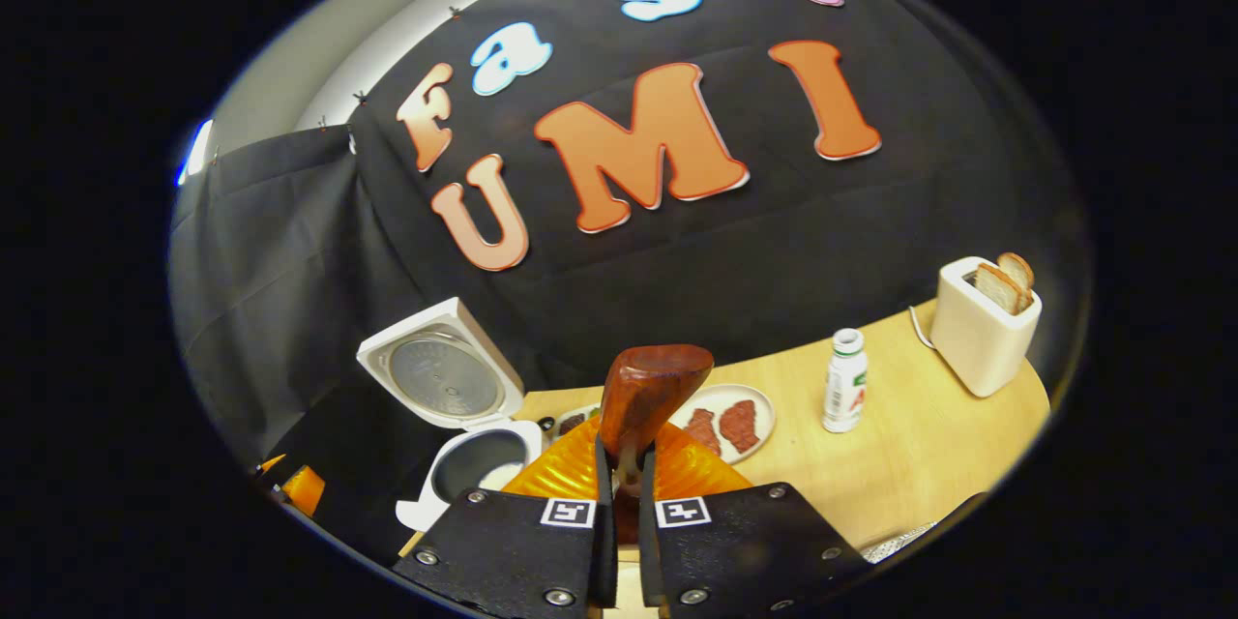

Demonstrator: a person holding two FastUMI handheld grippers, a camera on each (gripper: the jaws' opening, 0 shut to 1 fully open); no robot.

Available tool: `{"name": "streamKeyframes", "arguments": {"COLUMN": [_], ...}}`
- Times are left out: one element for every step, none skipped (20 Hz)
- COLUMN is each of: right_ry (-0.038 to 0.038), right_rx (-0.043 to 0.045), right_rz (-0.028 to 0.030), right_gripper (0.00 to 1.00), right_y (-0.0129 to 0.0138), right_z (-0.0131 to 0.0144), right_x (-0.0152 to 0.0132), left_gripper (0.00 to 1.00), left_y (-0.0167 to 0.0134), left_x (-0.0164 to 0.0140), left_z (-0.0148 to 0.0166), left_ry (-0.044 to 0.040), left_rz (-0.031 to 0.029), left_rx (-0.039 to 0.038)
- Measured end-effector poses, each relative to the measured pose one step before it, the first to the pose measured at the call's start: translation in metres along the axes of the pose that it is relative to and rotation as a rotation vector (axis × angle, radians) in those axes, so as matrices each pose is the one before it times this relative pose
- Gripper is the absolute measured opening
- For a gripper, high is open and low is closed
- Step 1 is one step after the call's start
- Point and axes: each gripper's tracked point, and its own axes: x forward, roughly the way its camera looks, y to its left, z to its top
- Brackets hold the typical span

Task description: Close the left gripper, press the button to open the rice cooker; take a wooden spoon from the chopstick holder with the right hand, scoop a spoonful of rice and pour it into the rice cooker, then put the wooden spoon back into the chopstick holder.

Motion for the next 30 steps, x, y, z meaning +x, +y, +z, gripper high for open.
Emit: {"name": "streamKeyframes", "arguments": {"right_ry": [0.00158,-0.00052,0.00172,0.00609,0.00613,0.00699,0.00313,-0.00175,-0.00551,0.00298,0.0112,0.01317,0.00234,-0.00324,-0.00378,-0.00189,-0.00022,0.00251,-0.00121,-0.00598,-0.00703,0.00558,0.00449,0.00086,-0.00521,0.00098,-0.00153,0.00371,0.00792,0.01149], "right_rx": [0.01072,0.00647,0.00656,0.00543,0.00736,0.01108,0.01324,0.01631,0.01766,0.01335,0.01485,0.01023,0.01048,0.00915,0.0045,0.00571,0.00884,0.01466,0.01127,0.01013,0.0103,0.00796,0.00627,0.00789,0.01669,0.02836,0.02557,0.02318,0.01812,0.01433], "right_rz": [-0.02422,-0.0223,-0.02353,-0.02144,-0.02016,-0.01858,-0.01691,-0.01758,-0.02144,-0.02542,-0.02726,-0.01637,-0.00973,-0.0039,-0.00114,-0.00669,-0.01092,-0.01295,-0.00912,-0.0116,-0.01722,-0.01432,-0.01008,-0.00467,0.00036,0.00475,-0.00234,-0.00281,-0.00544,0.00079], "right_gripper": [0.08,0.08,0.09,0.08,0.08,0.08,0.08,0.08,0.08,0.08,0.08,0.09,0.08,0.08,0.08,0.08,0.08,0.09,0.08,0.08,0.08,0.08,0.1,0.11,0.11,0.11,0.12,0.14,0.15,0.18], "right_y": [-0.01611,-0.01648,-0.01649,-0.01658,-0.01741,-0.0145,-0.01371,-0.01403,-0.01472,-0.01523,-0.01527,-0.01173,-0.00988,-0.00734,-0.00745,-0.0074,-0.00945,-0.00936,-0.00745,-0.00704,-0.00717,-0.00503,-0.00502,-0.00411,-0.00354,-0.00131,-0.00313,0.00045,-0.00004,0.00018], "right_z": [-0.00235,-0.00154,-0.00301,-0.00329,-0.00258,-0.00174,-0.00238,-0.00067,-0.00093,-0.0041,-0.00749,-0.00675,-0.00335,-0.00165,-0.00234,-0.00237,-0.002,-0.00309,-0.00322,-0.00313,-0.00145,-0.00532,-0.00686,-0.00565,-0.00318,-0.00244,-0.00354,-0.00477,-0.00625,-0.00485], "right_x": [-0.00784,-0.00684,-0.00715,-0.00552,-0.00857,-0.00514,-0.00554,-0.00477,-0.00449,-0.00334,-0.00319,-0.00255,-0.0051,-0.00463,-0.00626,-0.00435,-0.00489,-0.00289,-0.00362,-0.00138,0.00082,0.00265,0.00049,0.00054,0.00105,0.0007,0.00215,0.00344,0.00201,0.00301], "left_gripper": [0.99,0.99,0.99,0.99,1.0,1.0,1.0,0.99,0.99,0.99,0.99,0.99,0.99,0.99,0.99,0.99,0.99,0.99,0.99,0.99,0.99,0.99,0.99,0.99,0.99,0.99,1.0,1.0,0.99,1.0], "left_y": [-0.01007,-0.00881,-0.00919,-0.00889,-0.00892,-0.0085,-0.00848,-0.00732,-0.0067,-0.00603,-0.00502,-0.00401,-0.00392,-0.00297,-0.0015,-0.00013,0.00039,0.00048,0.00118,-0.00167,0.00156,0.0007,0.00199,0.00399,0.00427,0.00454,0.00469,0.0056,0.00557,0.00635], "left_x": [0.00137,0.00013,0.00098,-0.00032,-0.00015,-0.00021,-0.00036,-0.00065,-0.00231,0.00012,0.00039,-0.00095,-0.00041,0.00032,0.00039,-0.00053,-0.00003,0.00085,0.0004,0.00665,0.002,0.00217,0.00211,-0.00163,0.00128,0.00296,0.00334,0.00349,0.00208,0.00264], "left_z": [0.00168,-0.00017,0.00051,0.00011,0.00072,0.0026,0.00216,0.00379,0.00211,0.00165,0.00132,-0.00036,0.00089,0.00071,0.00183,0.00087,0.00248,0.00165,0.00166,-0.00251,0.00002,0.00125,0.00056,0.00594,0.00287,0.0032,0.00044,0.00107,0.00131,0.00148], "left_ry": [0.00009,0.00101,0.00098,0.00094,0.0028,0.00002,-0.00298,-0.00557,-0.00661,-0.00429,-0.00105,0.00135,0.00126,0.00111,0.00132,-0.00161,-0.00248,-0.00162,-0.00189,0.00098,0.00289,0.00462,0.00428,0.0009,-0.00402,-0.00381,0.00016,-0.00027,-0.00108,0.00045], "left_rz": [-0.0093,-0.00857,-0.00731,-0.00522,-0.00375,-0.00591,-0.00452,-0.00435,-0.00149,-0.00157,-0.00274,-0.0026,-0.00379,-0.00091,-0.00009,0.00336,0.00249,0.00418,0.00374,0.00293,0.00384,0.00042,0.00248,-0.00106,0.00593,0.00694,0.00929,0.00974,0.00566,0.0084], "left_rx": [-0.00145,-0.00177,-0.00309,-0.0041,-0.00413,-0.00637,-0.00301,0.00036,0.00401,0.00649,0.00519,0.00237,0.00061,0.00169,0.00467,0.00519,0.00344,0.00264,-0.00036,-0.00172,-0.00522,-0.00684,-0.00988,-0.00908,-0.00615,-0.00172,0.00101,-0.00139,-0.00888,-0.0145]}}
